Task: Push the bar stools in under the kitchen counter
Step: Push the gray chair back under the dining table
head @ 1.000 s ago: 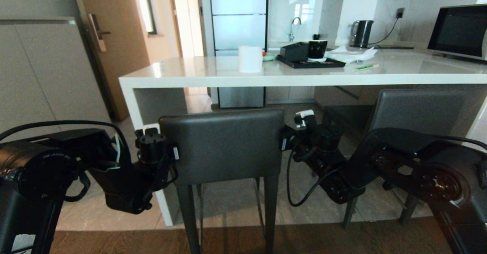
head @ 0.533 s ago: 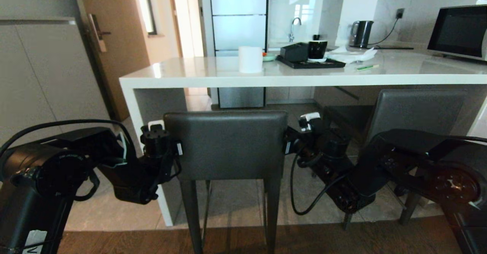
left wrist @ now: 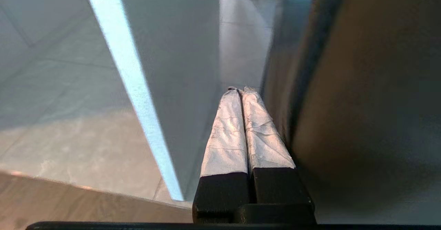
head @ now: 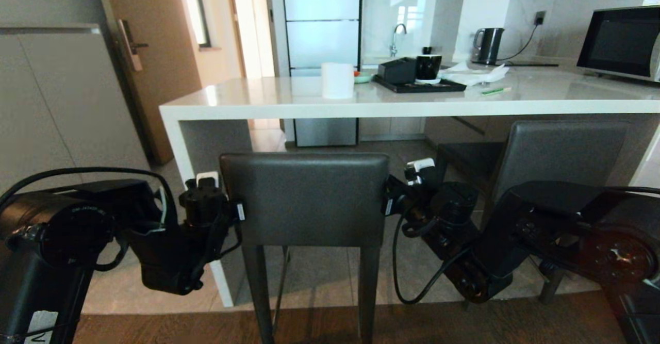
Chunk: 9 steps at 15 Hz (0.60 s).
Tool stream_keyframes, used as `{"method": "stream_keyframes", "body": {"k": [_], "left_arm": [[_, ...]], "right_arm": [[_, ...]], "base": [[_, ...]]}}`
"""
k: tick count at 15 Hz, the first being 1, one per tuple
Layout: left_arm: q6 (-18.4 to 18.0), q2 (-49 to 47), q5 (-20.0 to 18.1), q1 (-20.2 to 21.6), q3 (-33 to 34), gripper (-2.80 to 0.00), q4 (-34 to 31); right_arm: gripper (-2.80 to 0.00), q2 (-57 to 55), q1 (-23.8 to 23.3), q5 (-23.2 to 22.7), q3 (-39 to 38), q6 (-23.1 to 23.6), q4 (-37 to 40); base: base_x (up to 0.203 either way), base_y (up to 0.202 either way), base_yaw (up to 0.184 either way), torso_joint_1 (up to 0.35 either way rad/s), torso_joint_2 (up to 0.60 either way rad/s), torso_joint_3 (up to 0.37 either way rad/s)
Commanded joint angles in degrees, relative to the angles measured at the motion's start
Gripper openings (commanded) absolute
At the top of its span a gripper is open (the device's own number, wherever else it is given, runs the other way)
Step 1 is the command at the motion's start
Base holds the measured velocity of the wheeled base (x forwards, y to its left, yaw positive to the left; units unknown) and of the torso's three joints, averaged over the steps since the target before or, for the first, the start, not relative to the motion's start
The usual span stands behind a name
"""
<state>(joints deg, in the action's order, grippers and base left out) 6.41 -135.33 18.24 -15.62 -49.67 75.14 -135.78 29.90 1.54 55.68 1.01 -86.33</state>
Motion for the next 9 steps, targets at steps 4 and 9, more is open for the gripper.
{"method": "stream_keyframes", "body": {"k": [4,9], "left_arm": [[-1.49,2.57,-0.35,-0.29,2.83,-2.80,2.07],[-1.75,2.35,-0.39,-0.20,3.00,-2.80,2.21]], "right_arm": [[-2.80,-0.36,4.91,0.74,-0.31,0.04,0.02],[-2.80,-0.62,4.77,0.66,-0.05,0.04,0.03]], "base": [[0.000,0.000,0.000,0.000,0.00,0.000],[0.054,0.000,-0.001,-0.002,0.00,0.005]]}}
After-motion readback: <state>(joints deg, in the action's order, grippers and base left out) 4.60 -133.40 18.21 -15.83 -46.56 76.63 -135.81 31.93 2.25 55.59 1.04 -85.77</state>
